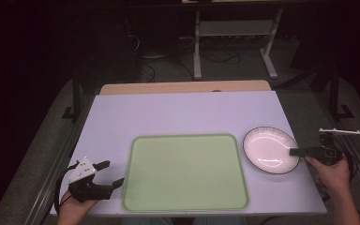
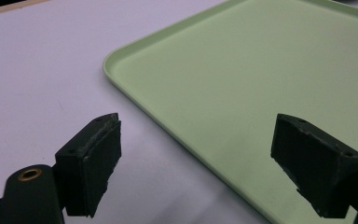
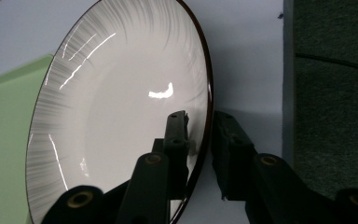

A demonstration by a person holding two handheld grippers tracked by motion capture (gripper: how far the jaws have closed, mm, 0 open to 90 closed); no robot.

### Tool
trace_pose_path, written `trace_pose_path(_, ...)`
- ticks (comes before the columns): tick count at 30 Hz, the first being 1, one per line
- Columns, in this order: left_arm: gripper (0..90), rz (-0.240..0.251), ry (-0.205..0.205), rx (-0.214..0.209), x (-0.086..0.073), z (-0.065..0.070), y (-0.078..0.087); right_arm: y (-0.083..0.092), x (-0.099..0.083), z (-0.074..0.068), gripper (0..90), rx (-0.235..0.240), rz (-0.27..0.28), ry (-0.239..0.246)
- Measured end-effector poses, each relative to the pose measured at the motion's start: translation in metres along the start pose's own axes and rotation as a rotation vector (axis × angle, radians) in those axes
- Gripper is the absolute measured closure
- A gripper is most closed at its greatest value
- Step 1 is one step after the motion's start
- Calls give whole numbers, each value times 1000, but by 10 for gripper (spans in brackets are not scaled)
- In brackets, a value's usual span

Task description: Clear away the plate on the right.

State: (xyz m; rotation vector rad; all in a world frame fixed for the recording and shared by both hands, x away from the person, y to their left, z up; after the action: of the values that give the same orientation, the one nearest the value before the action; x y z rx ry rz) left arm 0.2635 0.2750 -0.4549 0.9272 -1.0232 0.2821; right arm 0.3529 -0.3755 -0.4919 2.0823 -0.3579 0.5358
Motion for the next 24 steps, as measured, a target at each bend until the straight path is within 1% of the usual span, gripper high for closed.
trace_pose_path(4,159,0,-1,-1,0,0,0,-1,0,-1,771,5,-2,-8)
trace_pose_path(5,159,0,-3,-1,0,0,0,-1,0,0,782,11,0,-19)
trace_pose_path(6,159,0,-3,-1,0,0,0,-1,0,0,782,11,0,-19)
trace_pose_path(7,159,0,-2,0,0,0,0,0,-1,1,789,21,5,-33)
trace_pose_path(8,159,0,0,0,0,0,0,0,-1,1,789,21,5,-33)
trace_pose_path(9,159,-1,1,0,0,0,0,-1,-1,1,792,25,9,-47)
trace_pose_path(10,159,-1,1,0,0,0,0,-1,-1,1,792,25,9,-47)
trace_pose_path(11,159,-1,-2,-1,0,0,0,-1,-1,1,797,28,7,-61)
trace_pose_path(16,159,-1,-3,-1,0,0,0,-1,-1,2,802,31,5,-74)
trace_pose_path(17,159,0,-3,-1,0,0,0,-1,0,2,804,34,5,-86)
trace_pose_path(22,159,-1,-2,-2,0,0,0,-1,0,2,810,43,2,-113)
trace_pose_path(24,159,-1,-2,-2,0,0,0,-1,0,3,811,46,2,-116)
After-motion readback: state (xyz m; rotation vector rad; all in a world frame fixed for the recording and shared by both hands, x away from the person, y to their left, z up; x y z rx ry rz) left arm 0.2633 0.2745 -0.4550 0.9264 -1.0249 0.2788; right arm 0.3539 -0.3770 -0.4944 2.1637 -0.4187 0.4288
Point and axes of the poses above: each handheld gripper's, and its own axes: y roughly backward along the jaws, x roughly out of its top, z roughly to its right, the point moved 6 cm from there along -y, roughly forward along the jaws, and after that the axes turned 12 degrees about y, right-handed, at the moved point
